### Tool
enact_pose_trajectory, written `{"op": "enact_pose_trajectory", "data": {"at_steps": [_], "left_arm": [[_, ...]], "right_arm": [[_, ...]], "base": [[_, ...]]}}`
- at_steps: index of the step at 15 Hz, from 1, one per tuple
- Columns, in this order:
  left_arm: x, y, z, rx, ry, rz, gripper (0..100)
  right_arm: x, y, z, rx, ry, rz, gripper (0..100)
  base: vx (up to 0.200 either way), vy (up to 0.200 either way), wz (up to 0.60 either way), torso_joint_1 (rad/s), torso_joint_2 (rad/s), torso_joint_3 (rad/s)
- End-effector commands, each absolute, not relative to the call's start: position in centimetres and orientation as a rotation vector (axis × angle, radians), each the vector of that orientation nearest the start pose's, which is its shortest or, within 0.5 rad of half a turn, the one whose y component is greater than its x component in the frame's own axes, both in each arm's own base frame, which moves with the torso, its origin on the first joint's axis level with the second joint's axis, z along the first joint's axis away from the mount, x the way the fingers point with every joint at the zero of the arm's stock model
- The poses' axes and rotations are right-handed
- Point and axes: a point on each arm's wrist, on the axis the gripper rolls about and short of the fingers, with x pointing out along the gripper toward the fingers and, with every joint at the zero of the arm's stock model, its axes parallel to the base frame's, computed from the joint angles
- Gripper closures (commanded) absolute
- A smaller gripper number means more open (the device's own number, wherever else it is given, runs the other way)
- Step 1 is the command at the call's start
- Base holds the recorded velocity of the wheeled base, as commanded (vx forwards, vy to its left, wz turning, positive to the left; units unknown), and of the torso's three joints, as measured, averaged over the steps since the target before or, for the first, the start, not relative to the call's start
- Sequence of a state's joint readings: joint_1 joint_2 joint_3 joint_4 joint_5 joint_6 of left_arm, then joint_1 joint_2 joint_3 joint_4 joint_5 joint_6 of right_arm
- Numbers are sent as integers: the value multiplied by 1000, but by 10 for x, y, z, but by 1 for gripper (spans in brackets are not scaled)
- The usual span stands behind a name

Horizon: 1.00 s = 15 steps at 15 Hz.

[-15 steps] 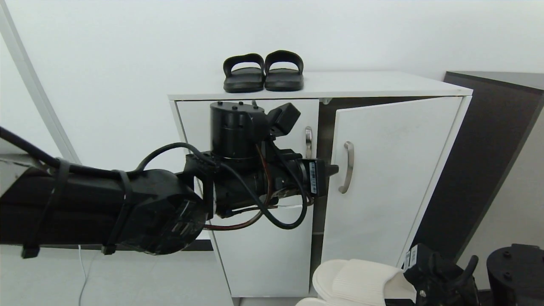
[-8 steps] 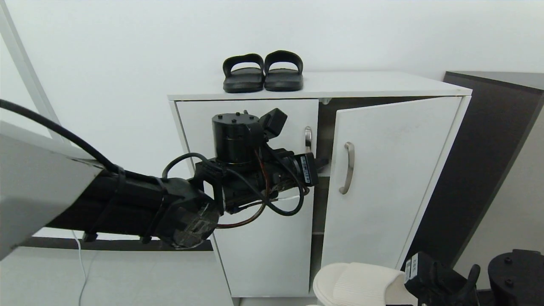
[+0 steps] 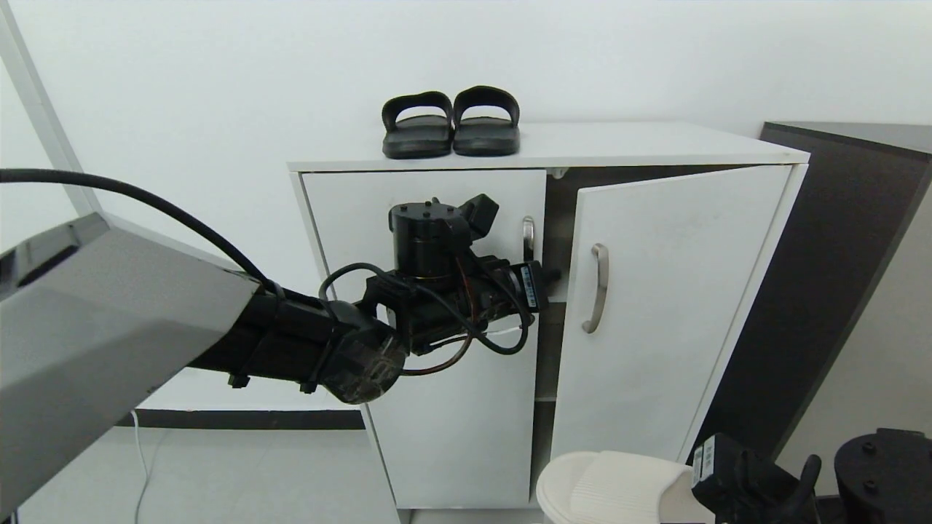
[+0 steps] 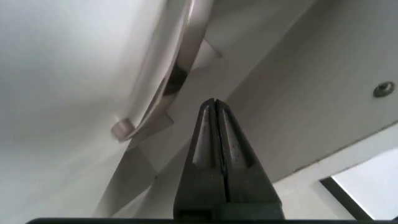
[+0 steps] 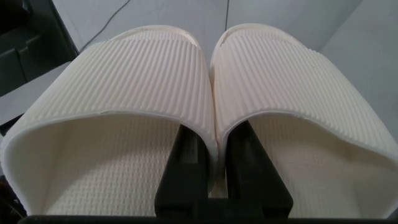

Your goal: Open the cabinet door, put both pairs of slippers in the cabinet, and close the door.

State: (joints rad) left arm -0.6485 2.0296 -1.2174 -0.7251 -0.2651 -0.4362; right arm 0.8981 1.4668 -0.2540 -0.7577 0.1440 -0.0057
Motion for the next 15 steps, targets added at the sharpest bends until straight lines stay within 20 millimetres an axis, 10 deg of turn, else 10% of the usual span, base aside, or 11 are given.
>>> {"op": "enact_pose_trajectory", "data": {"at_steps": [1, 10, 15], "left_arm": [[327, -256, 182, -388, 288, -878, 100], [325, -268, 187, -390, 254, -871, 100], [274, -310, 202, -387, 229, -967, 100]], "right_arm": [[117, 156, 113, -189, 454, 1034, 100], [113, 155, 107, -205, 483, 1046, 100], [105, 158, 106, -218, 482, 1088, 100]], "base": [[0, 0, 0, 0, 0, 0], [-89, 0, 0, 3, 1, 1], [-200, 0, 0, 1, 4, 3]]}}
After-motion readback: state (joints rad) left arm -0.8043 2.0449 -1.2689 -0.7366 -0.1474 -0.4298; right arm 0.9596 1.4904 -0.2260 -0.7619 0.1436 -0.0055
